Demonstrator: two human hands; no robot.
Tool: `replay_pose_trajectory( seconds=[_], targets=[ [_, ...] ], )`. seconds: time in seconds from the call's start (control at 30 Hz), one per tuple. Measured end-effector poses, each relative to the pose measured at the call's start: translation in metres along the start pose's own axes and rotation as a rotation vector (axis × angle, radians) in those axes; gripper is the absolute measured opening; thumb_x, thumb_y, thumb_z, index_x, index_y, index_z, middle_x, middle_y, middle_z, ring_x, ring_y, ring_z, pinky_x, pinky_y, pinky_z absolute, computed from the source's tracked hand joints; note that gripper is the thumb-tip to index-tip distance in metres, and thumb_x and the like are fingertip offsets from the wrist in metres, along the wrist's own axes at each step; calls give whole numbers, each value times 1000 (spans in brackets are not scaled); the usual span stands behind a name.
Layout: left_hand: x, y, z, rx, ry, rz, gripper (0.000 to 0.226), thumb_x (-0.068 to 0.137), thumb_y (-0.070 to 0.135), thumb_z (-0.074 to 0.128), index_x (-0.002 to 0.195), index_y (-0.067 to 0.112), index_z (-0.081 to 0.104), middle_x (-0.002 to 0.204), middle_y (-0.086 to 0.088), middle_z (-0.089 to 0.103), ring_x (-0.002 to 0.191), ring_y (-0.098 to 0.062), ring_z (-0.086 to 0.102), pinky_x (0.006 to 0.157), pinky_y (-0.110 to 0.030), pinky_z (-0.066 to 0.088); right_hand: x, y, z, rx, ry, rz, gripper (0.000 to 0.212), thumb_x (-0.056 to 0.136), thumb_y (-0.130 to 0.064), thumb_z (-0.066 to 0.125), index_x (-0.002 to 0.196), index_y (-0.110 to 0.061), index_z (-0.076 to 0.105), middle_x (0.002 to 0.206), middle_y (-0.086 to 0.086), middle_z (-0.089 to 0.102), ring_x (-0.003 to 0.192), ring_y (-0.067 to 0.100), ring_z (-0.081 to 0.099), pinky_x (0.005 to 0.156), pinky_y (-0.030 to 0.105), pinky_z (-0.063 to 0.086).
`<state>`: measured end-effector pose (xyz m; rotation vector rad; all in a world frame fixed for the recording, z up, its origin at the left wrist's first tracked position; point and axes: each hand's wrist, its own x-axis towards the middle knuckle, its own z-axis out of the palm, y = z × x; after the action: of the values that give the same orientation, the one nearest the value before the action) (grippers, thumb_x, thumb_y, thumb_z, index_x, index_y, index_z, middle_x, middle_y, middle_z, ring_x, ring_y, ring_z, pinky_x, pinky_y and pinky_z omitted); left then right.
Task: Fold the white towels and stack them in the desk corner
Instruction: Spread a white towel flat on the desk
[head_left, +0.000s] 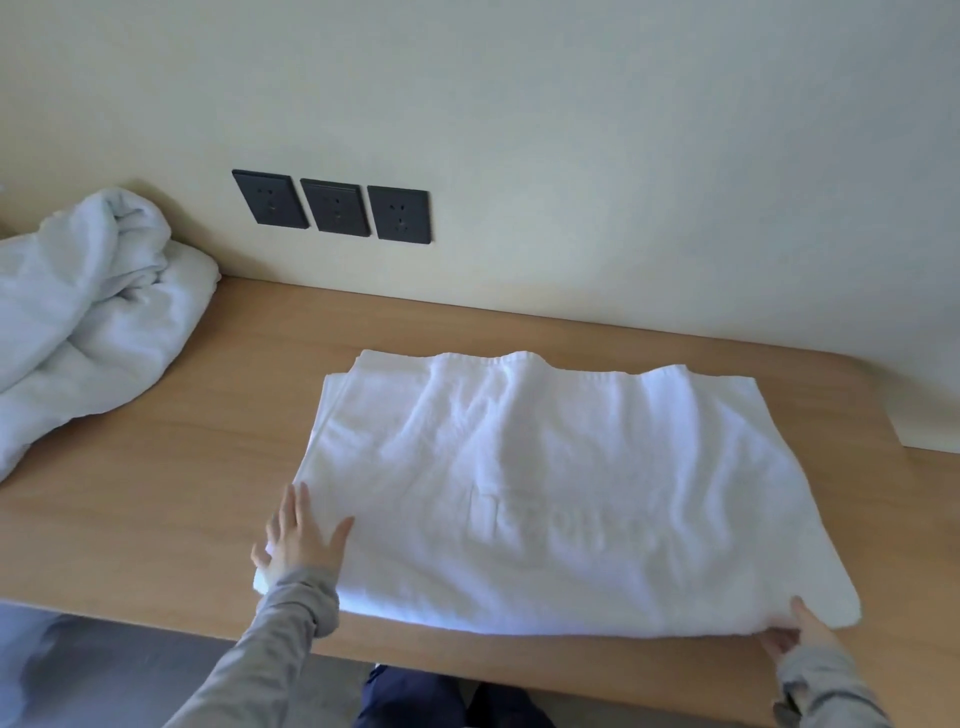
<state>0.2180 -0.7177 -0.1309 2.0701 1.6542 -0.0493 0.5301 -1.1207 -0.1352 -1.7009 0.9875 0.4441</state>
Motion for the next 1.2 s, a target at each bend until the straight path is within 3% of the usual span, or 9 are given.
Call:
replay_pose_trajectory(
  seconds=[0.1, 0.2, 0.3, 0.5, 0.6, 0.73, 0.83, 0.97, 1.2],
  targets=[
    [9, 5, -9, -85, 23, -171, 84, 81, 57, 58, 147, 17, 23, 149, -11, 31, 135, -31, 26, 108, -49, 21, -3, -12, 8, -277, 29, -196, 53, 100, -19, 39, 146, -5, 18, 153, 17, 21, 137, 32, 26, 114, 45, 21],
    [18, 0, -14, -123, -52, -206, 71, 81, 52, 62, 136, 13, 40, 133, -14, 46, 124, -33, 39, 103, -48, 30, -26, -15, 27, -552, 117, -466, 54, 90, -16, 59, 138, -7, 37, 143, 22, 36, 128, 40, 37, 106, 56, 32],
    [22, -12, -19, -147, -63, -248, 58, 81, 49, 64, 123, 12, 51, 120, -13, 56, 112, -33, 48, 98, -45, 34, -51, -7, 58, -947, -5, -737, 52, 86, -23, 63, 132, -6, 46, 138, 18, 44, 127, 38, 38, 104, 50, 34],
    [26, -23, -35, -432, -56, -198, 21, 84, 28, 66, 75, 12, 56, 73, -7, 61, 73, -30, 52, 65, -31, 40, -83, 12, 116, -1450, -185, -852, 57, 97, -43, 35, 146, -21, 17, 158, -1, 8, 145, 19, 7, 115, 35, 19],
    [24, -37, -39, -457, -52, -174, 27, 84, 26, 67, 65, 18, 50, 64, 1, 56, 68, -25, 49, 57, -30, 33, -87, 14, 127, -1498, -203, -807, 56, 97, -39, 37, 146, -20, 18, 157, 2, 9, 144, 19, 12, 113, 34, 24],
    [23, -56, -33, -431, -196, -191, 29, 84, 30, 67, 66, 17, 48, 66, 1, 54, 66, -21, 48, 60, -29, 34, -104, -2, 146, -1345, -103, -743, 44, 92, -30, 49, 133, -16, 43, 142, 10, 38, 128, 31, 38, 101, 42, 38],
    [32, -60, -33, -438, -256, -184, 34, 85, 36, 65, 64, 17, 47, 63, 3, 49, 65, -19, 44, 59, -27, 33, -132, -20, 194, -1275, -82, -912, 43, 91, -24, 52, 133, -16, 45, 137, 12, 43, 125, 32, 39, 95, 45, 39],
    [49, -58, -37, -477, -260, -178, 28, 84, 38, 66, 68, 17, 56, 65, 6, 54, 67, -17, 48, 61, -24, 35, -192, -27, 286, -1218, -309, -1166, 40, 91, -17, 51, 131, -13, 47, 133, 9, 48, 125, 28, 38, 96, 39, 35],
    [85, -45, -38, -495, -350, -156, 18, 84, 40, 65, 86, 23, 61, 79, 5, 62, 84, -19, 57, 71, -23, 38, -265, -7, 428, -1385, -734, -1250, 37, 95, -18, 45, 132, -11, 45, 137, 5, 48, 129, 24, 39, 106, 38, 32]
  ],
)
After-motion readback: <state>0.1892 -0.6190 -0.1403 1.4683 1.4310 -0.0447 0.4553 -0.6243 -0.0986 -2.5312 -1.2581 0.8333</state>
